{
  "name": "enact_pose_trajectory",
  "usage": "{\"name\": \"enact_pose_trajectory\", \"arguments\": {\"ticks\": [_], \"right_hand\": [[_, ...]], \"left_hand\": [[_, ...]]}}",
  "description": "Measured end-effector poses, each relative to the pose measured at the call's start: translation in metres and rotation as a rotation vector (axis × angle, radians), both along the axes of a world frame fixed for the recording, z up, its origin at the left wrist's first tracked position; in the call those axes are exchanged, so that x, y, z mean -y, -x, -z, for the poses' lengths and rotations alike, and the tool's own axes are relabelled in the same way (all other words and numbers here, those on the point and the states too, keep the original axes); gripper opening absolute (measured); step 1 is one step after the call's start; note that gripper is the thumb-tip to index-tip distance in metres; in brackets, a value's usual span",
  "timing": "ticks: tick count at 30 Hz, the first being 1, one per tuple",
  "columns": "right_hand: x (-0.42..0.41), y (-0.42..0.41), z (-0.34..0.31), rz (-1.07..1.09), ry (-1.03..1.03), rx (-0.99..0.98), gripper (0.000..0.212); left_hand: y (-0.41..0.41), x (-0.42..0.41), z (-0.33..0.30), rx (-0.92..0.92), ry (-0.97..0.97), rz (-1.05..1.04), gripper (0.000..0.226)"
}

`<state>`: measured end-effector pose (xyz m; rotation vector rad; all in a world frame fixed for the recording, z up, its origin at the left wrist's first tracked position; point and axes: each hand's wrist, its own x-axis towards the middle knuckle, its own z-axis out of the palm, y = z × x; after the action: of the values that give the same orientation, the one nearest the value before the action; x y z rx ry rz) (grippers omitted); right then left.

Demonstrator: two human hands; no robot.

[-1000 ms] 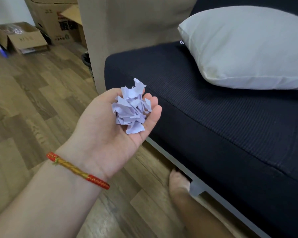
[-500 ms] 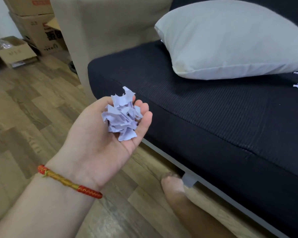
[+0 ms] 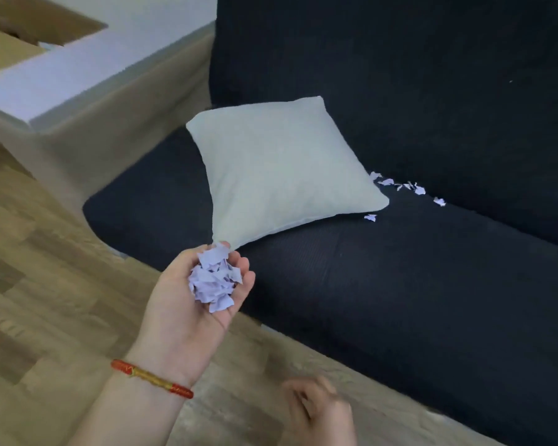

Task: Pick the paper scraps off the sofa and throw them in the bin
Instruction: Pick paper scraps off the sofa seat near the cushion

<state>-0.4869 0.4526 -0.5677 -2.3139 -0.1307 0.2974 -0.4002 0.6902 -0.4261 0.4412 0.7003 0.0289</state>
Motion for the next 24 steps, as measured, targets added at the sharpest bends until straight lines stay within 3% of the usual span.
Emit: {"name": "enact_pose_trajectory", "arguments": {"ticks": [3,6,12,17,20,24], "right_hand": [[-0.008,-0.033,-0.111,0.304,-0.085,0.188,0.036],[-0.013,-0.057,-0.204,0.503,-0.334,0.236,0.036],[-0.021,-0.103,-0.333,0.555,-0.56,0.488,0.029],[-0.015,-0.133,-0.368,0.45,-0.412,0.559,0.028],[0.001,-0.144,-0.36,0.444,-0.295,0.65,0.029],[0.032,-0.17,-0.338,0.433,-0.236,0.717,0.024]], "left_hand": [[-0.02,0.012,-0.059,0.016,-0.013,0.068,0.042],[-0.04,0.023,-0.118,0.018,-0.043,0.167,0.039],[-0.067,0.061,-0.199,0.045,-0.051,0.297,0.039],[-0.075,0.119,-0.23,0.076,0.035,0.463,0.019],[-0.087,0.15,-0.229,0.056,0.246,0.52,0.034],[-0.116,0.187,-0.219,-0.001,0.324,0.508,0.013]]}}
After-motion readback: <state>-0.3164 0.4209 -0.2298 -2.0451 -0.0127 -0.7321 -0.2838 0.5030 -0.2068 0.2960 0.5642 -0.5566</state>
